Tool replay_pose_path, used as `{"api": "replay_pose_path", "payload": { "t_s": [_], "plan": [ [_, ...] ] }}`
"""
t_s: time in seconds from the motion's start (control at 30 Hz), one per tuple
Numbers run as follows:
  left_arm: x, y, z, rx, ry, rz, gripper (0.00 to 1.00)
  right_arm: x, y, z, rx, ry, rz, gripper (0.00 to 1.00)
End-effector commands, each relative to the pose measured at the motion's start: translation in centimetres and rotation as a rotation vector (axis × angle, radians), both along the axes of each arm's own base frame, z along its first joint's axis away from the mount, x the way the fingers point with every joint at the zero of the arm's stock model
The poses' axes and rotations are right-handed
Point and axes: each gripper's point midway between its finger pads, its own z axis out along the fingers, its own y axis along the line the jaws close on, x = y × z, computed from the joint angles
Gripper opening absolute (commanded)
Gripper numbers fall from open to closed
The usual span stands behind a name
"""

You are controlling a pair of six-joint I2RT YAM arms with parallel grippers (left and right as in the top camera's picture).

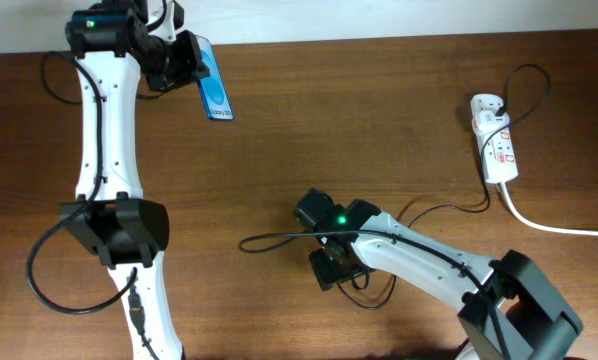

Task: Plug charger to phone and switch on socket
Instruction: 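Grasp the black USB-C cable end with the right gripper, then carry the cable plug up to the phone's bottom port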

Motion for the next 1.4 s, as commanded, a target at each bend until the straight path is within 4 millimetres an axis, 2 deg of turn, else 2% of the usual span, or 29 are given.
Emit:
{"api": "replay_pose_path", "payload": {
  "t_s": [0.0, 0.1, 0.2, 0.23, 0.37, 0.4, 0.7, 0.77, 0.87, 1.0, 1.2, 1.37],
  "plan": [
    [-0.3, -0.8, 2.7, -0.062, -0.054, -0.018, 0.00, -0.2, -0.1, -1.2, 0.013, -0.019, 0.021, 0.59],
    [-0.2, -0.9, 2.9, -0.072, -0.062, -0.023, 0.00, 0.0, 0.1, -2.2, 0.036, -0.047, 0.047, 0.58],
    [-0.2, -0.9, 2.9, -0.071, -0.062, -0.023, 0.00, 0.6, 0.1, -2.3, 0.032, -0.079, 0.044, 0.50],
    [-0.2, -0.9, 2.9, -0.071, -0.062, -0.023, 0.00, 0.4, -0.2, -2.6, 0.022, -0.071, 0.044, 0.45],
    [-0.2, -0.9, 2.9, -0.071, -0.065, -0.024, 0.00, -0.1, -0.3, -3.8, 0.001, -0.031, 0.041, 0.38],
    [-0.2, -0.9, 2.9, -0.071, -0.065, -0.023, 0.00, -0.1, -0.3, -3.8, 0.004, -0.030, 0.042, 0.34],
    [-0.1, -0.9, 3.0, -0.071, -0.069, -0.023, 0.00, 0.9, 0.3, -3.8, 0.023, -0.074, 0.045, 0.33],
    [-0.1, -0.9, 3.0, -0.071, -0.068, -0.024, 0.00, 0.9, 0.3, -3.8, 0.023, -0.074, 0.044, 0.28],
    [-0.1, -0.9, 3.0, -0.071, -0.068, -0.023, 0.00, 0.8, 0.1, -3.8, 0.017, -0.067, 0.044, 0.27],
    [-0.1, -0.9, 3.0, -0.072, -0.069, -0.024, 0.00, 0.7, 0.1, -3.8, 0.016, -0.066, 0.045, 0.19],
    [-0.1, -1.0, 3.0, -0.075, -0.069, -0.025, 0.00, 0.7, 0.1, -3.8, 0.015, -0.065, 0.044, 0.13],
    [0.5, -2.7, 4.7, -0.170, -0.140, -0.098, 0.00, 1.9, 0.3, -2.5, -0.007, -0.095, 0.042, 0.04]
  ]
}}
